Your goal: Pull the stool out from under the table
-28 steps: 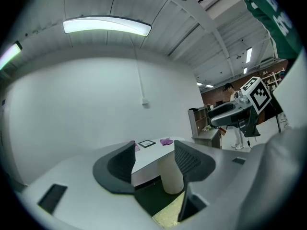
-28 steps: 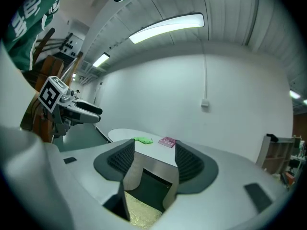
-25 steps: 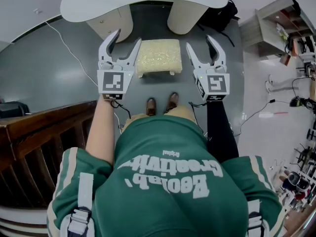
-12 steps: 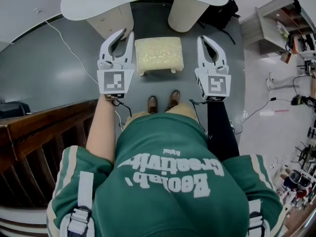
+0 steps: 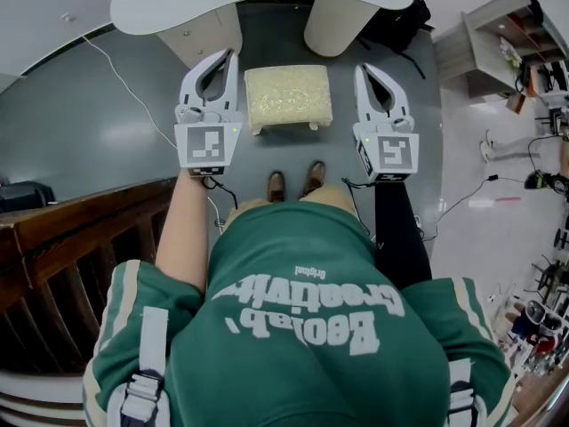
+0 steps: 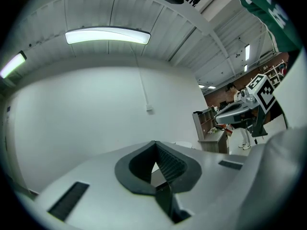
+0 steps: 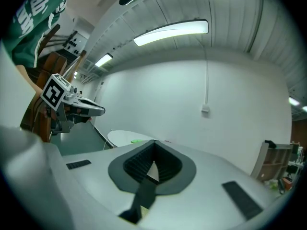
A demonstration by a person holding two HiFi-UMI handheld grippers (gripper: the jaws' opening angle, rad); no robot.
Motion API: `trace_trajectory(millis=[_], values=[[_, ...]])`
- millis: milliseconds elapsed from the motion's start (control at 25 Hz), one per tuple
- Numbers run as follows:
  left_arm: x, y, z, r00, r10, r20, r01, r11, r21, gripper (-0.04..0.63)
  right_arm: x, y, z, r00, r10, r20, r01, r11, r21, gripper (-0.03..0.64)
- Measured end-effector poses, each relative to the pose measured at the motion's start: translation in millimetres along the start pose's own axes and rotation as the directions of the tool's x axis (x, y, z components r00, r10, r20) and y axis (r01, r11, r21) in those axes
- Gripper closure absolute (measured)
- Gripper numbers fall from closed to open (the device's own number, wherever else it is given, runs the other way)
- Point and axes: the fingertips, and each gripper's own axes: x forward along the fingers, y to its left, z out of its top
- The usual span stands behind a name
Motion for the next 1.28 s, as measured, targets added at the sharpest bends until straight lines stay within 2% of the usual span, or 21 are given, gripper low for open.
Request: trace_trajectory(millis=[1280], values=[[-3.2,-1.6,9.3,1.0,0.011,0.015,-0.011,1.0,-0.004,0.581,-9.0,3.0,0.2,1.0,0.008,-0.013,-0.008,1.0,-0.008,0.612]])
